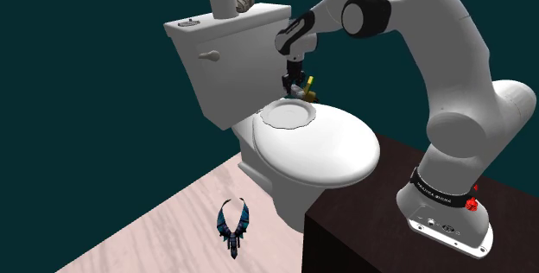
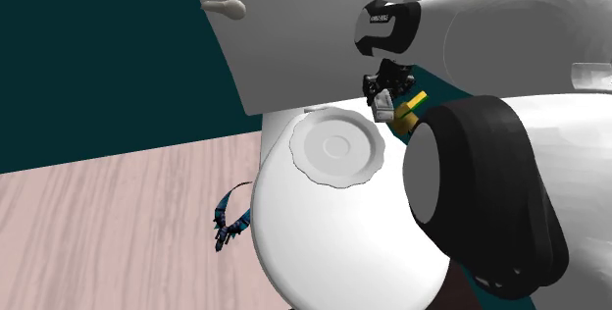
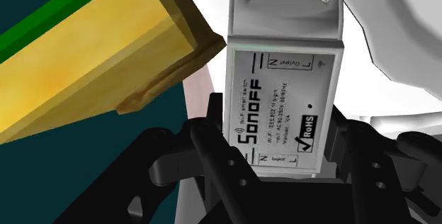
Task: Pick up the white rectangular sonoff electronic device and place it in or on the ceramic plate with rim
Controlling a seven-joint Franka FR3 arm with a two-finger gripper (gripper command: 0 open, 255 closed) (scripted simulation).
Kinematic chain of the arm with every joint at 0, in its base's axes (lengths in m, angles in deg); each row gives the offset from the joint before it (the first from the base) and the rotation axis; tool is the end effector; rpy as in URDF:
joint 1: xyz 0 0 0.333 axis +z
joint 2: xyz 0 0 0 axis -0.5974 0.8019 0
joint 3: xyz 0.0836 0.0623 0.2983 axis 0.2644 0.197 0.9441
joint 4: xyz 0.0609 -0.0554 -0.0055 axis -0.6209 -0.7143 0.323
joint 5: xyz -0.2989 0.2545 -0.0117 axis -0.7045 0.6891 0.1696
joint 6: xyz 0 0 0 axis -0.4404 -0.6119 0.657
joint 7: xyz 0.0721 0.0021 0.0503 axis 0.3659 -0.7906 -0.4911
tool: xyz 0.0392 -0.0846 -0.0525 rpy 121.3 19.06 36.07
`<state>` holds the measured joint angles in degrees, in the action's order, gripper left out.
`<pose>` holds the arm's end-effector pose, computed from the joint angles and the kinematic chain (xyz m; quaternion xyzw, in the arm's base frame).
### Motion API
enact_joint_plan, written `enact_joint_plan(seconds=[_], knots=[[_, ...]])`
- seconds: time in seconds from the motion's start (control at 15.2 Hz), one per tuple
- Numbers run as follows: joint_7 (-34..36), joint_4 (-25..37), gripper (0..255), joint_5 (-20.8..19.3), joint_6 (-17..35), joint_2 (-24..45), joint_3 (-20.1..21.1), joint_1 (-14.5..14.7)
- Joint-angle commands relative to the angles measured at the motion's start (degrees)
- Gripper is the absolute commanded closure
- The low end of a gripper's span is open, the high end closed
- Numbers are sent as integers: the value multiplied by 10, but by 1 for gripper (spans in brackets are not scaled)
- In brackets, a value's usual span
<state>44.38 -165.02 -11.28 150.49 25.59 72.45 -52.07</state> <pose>0.6810 -0.2414 0.2293 -0.9965 0.0648 0.0089 0.0515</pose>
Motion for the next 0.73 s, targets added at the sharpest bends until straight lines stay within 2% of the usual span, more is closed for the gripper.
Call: enact_joint_plan(seconds=[0.0,0.66], knots=[[1,-2,255,-1,-9,-10,-1,1],[9,11,255,-8,-61,-50,-5,2]])
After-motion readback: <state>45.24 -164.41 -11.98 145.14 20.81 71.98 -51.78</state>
